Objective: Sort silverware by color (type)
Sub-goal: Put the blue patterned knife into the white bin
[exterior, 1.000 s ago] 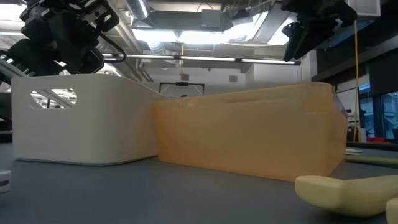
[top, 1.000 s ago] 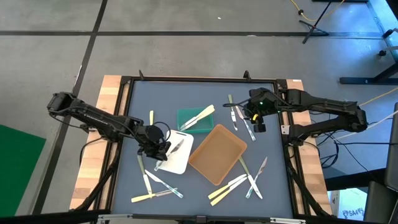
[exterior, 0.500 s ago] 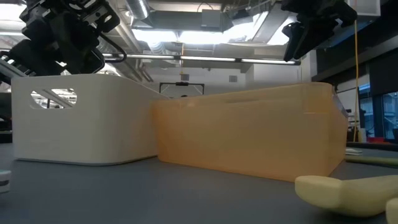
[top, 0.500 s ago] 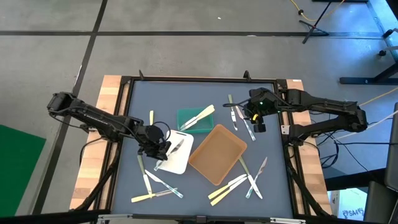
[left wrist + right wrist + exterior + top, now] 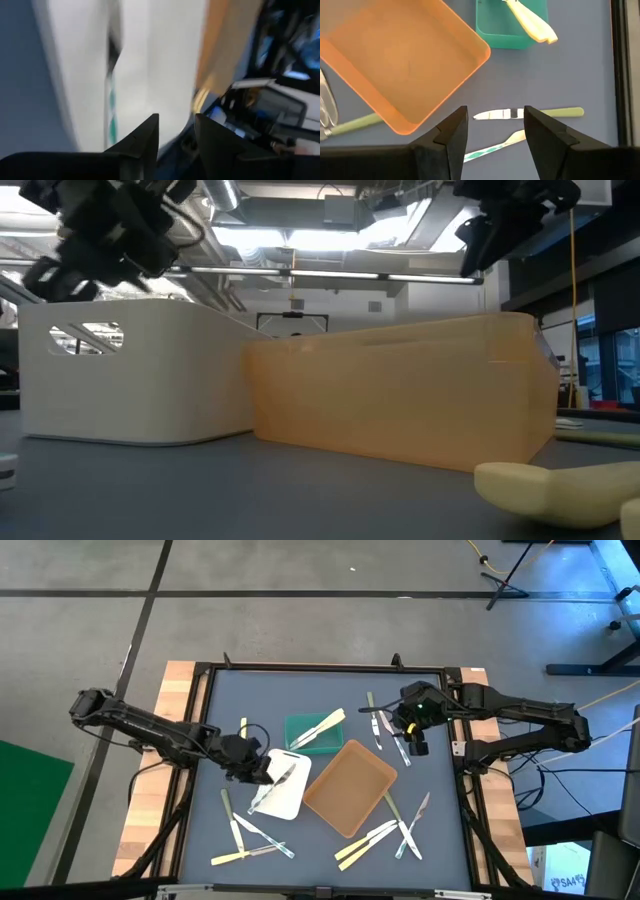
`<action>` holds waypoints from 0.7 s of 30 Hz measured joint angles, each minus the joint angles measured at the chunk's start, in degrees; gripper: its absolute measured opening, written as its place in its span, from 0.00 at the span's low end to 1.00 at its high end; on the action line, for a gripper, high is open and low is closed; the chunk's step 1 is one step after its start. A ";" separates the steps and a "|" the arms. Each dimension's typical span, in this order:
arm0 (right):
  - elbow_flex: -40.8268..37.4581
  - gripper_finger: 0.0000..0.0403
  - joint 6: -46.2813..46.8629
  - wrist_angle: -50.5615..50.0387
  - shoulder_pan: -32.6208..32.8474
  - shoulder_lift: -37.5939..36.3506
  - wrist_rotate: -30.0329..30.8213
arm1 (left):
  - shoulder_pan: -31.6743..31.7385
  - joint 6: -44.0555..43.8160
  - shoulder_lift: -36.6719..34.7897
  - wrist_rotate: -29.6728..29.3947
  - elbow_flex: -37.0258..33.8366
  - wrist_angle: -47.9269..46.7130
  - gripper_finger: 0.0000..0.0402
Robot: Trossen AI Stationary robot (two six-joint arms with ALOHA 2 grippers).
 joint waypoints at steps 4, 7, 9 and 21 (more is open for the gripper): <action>0.00 0.45 6.21 -0.53 0.00 0.00 0.09 | 0.00 6.21 -0.87 -7.74 0.00 1.06 0.30; 0.00 0.45 12.17 -1.96 0.00 0.00 0.10 | 0.00 9.98 -0.94 -11.68 0.00 1.26 0.30; 0.00 0.45 16.82 -3.10 0.00 0.00 0.94 | 0.00 12.33 -0.92 -13.62 0.00 1.20 0.30; 0.00 0.45 37.97 -7.10 0.00 2.95 14.37 | 2.38 23.53 -0.92 -17.48 0.00 1.25 0.30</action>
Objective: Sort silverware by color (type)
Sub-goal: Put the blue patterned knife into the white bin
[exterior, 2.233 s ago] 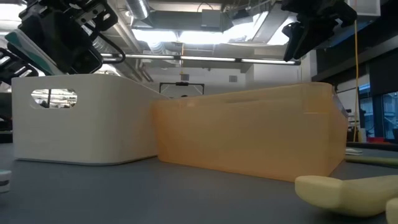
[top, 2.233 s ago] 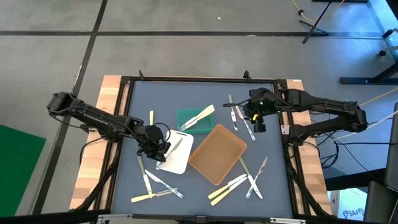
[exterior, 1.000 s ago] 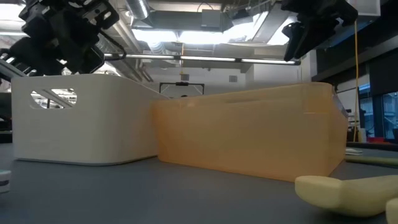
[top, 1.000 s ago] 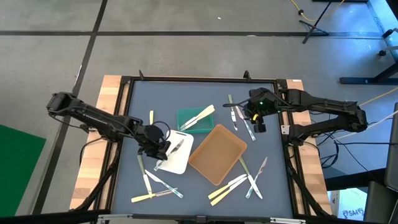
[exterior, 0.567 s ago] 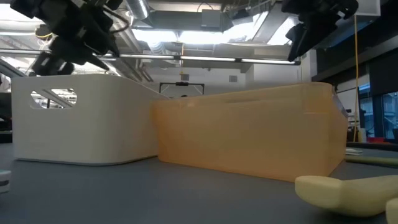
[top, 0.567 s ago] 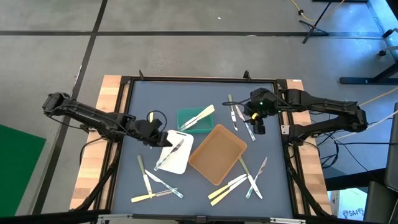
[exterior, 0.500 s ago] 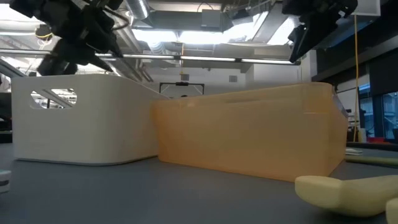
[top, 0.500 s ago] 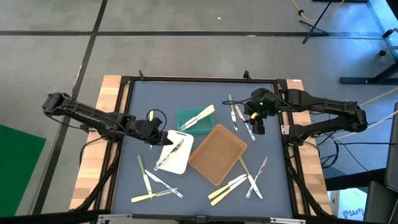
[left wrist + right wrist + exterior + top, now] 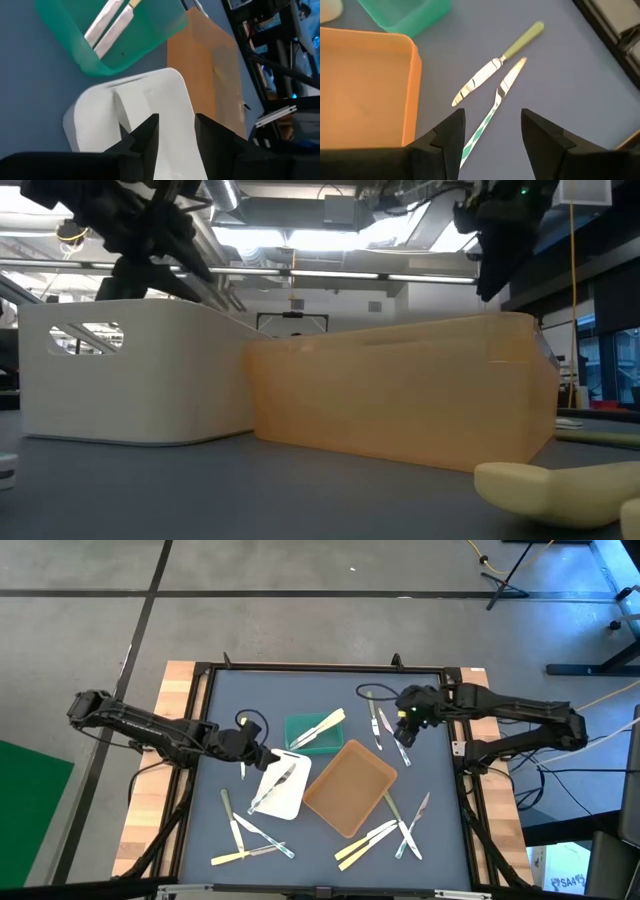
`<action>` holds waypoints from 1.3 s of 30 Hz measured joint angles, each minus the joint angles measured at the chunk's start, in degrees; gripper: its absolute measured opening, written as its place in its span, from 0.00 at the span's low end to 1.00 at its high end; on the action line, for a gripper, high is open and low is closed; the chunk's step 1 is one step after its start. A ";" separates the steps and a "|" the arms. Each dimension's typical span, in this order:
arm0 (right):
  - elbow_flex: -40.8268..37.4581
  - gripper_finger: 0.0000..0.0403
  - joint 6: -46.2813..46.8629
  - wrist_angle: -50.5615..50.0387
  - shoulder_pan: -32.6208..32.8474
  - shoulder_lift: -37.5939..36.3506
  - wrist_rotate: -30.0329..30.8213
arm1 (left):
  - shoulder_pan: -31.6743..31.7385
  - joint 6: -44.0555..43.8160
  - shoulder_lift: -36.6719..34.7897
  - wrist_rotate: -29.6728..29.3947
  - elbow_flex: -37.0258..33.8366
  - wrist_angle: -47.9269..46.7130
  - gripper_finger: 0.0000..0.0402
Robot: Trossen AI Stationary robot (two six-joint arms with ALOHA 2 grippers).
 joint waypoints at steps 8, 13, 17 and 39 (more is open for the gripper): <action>0.00 0.45 3.79 -0.94 -0.02 6.83 -0.22 | 0.76 5.69 0.02 -0.23 0.00 0.00 0.30; -0.02 0.45 6.11 -2.77 -0.02 10.79 -0.24 | 0.75 7.45 0.02 -0.95 0.00 0.00 0.30; -3.01 0.45 6.10 -1.02 -0.92 11.41 -0.77 | 0.73 8.17 0.02 -0.96 0.00 -0.02 0.30; -24.17 0.45 6.32 26.31 -10.14 11.93 -11.11 | 0.70 8.83 0.04 -0.98 0.00 -0.02 0.30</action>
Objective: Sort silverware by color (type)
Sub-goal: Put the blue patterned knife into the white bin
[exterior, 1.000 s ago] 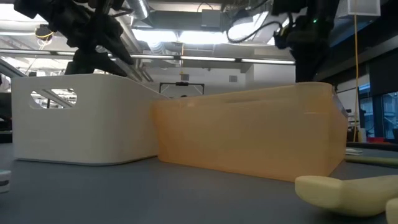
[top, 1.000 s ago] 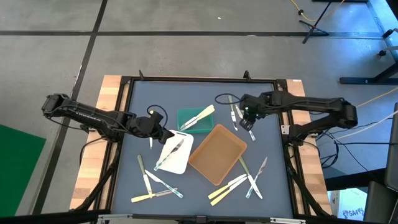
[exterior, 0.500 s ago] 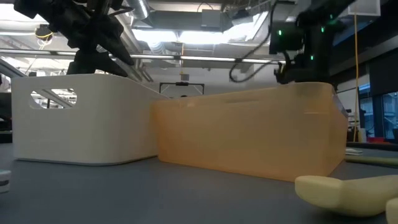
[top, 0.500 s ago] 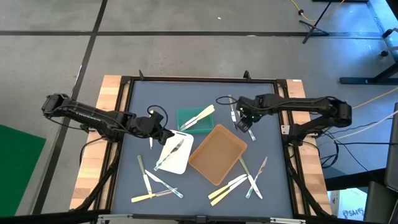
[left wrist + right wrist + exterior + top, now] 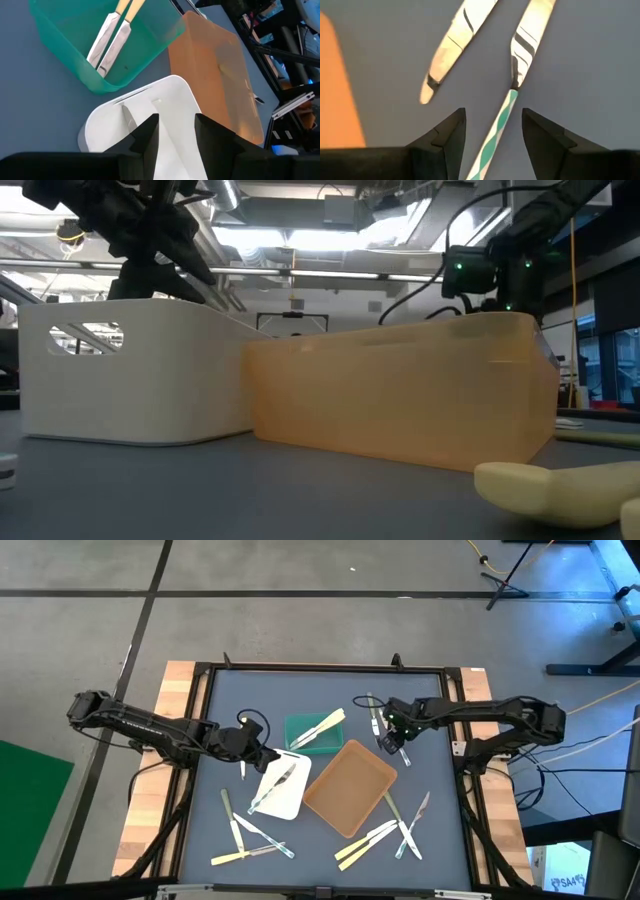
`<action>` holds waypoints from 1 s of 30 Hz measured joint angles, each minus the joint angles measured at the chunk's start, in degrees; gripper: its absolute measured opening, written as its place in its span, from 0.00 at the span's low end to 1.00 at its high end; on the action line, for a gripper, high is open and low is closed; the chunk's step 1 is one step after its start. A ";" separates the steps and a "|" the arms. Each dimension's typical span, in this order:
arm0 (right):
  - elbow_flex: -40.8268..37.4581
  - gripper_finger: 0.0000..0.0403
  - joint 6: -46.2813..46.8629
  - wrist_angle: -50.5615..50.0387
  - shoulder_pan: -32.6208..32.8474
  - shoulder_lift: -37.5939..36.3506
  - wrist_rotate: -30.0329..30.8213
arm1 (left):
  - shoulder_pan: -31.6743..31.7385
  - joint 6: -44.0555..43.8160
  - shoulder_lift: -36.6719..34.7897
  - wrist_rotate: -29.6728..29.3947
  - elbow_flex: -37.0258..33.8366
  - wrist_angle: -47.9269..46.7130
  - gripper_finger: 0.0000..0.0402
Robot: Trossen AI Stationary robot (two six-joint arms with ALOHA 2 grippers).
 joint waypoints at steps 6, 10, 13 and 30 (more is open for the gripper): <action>-0.01 0.45 0.15 0.33 0.00 2.31 2.41 | 0.00 0.00 0.00 0.00 0.00 0.00 0.30; 0.02 0.45 0.17 0.54 0.00 4.98 2.44 | 0.00 0.00 0.00 -0.01 0.01 -0.02 0.30; 0.21 0.45 0.20 0.66 0.00 6.16 2.41 | 0.00 0.00 0.00 0.00 0.02 -0.01 0.30; 0.06 0.14 0.20 0.79 0.04 6.59 1.45 | 0.02 -0.02 0.00 0.00 0.02 -0.02 0.30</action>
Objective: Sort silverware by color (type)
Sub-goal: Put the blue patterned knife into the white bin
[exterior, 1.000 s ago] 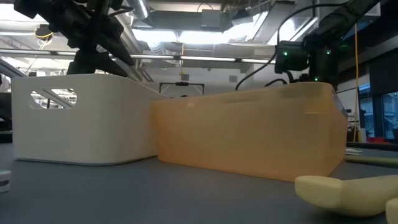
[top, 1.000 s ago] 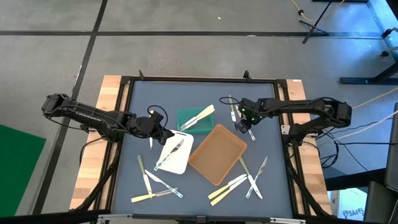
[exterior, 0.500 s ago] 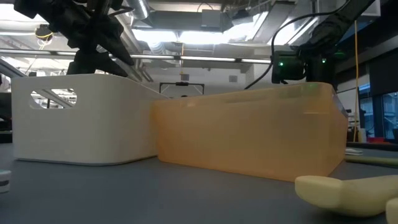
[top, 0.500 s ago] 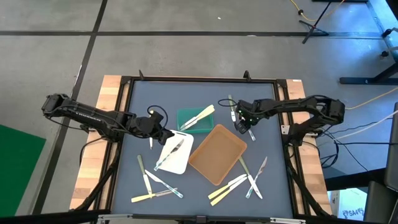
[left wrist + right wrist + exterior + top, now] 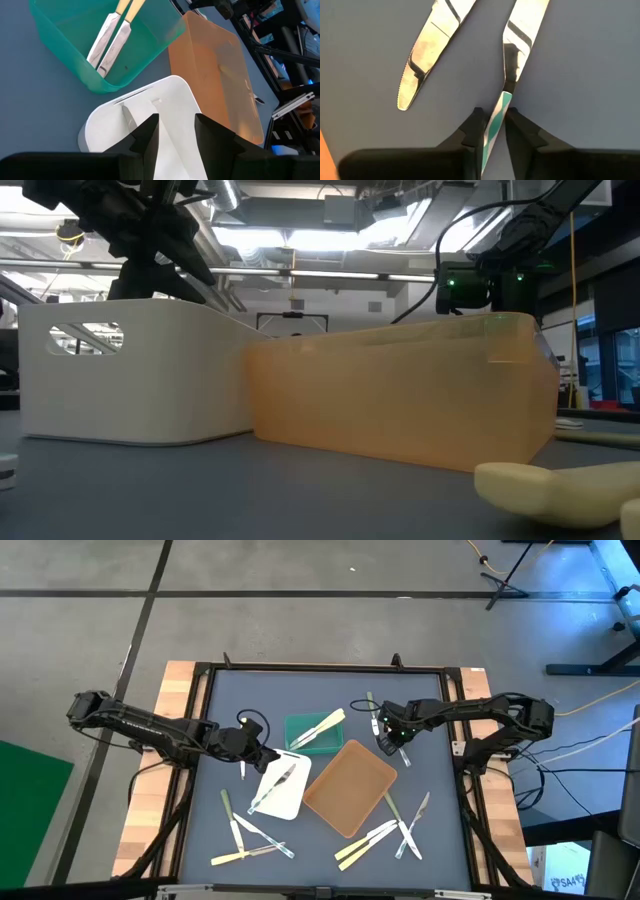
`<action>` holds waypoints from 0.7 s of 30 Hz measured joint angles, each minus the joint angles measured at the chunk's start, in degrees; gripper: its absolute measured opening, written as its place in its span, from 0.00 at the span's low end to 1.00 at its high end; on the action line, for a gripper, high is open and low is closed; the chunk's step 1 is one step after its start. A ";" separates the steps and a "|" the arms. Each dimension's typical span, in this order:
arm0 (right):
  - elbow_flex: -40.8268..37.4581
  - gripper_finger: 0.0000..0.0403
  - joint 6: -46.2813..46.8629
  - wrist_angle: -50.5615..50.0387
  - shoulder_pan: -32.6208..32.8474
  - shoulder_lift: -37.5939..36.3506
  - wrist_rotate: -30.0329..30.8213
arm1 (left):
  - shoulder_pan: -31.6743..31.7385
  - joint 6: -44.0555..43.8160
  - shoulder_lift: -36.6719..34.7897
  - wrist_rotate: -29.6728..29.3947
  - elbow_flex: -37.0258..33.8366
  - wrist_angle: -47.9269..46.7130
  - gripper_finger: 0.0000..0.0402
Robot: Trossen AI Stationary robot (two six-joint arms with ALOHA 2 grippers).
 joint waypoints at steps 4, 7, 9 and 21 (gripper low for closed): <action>-0.02 0.10 0.00 0.05 0.00 0.00 0.02 | 0.00 0.02 0.00 0.00 0.00 0.00 0.30; -0.02 0.07 0.00 0.22 0.00 0.00 0.08 | 0.00 0.00 0.00 0.00 0.00 0.00 0.30; -0.04 0.06 -0.01 0.20 0.00 0.00 0.15 | 0.00 0.02 0.00 0.00 0.00 0.00 0.30; -0.07 0.03 -0.02 0.18 0.00 0.02 0.31 | 0.00 0.04 0.00 0.00 0.01 0.00 0.30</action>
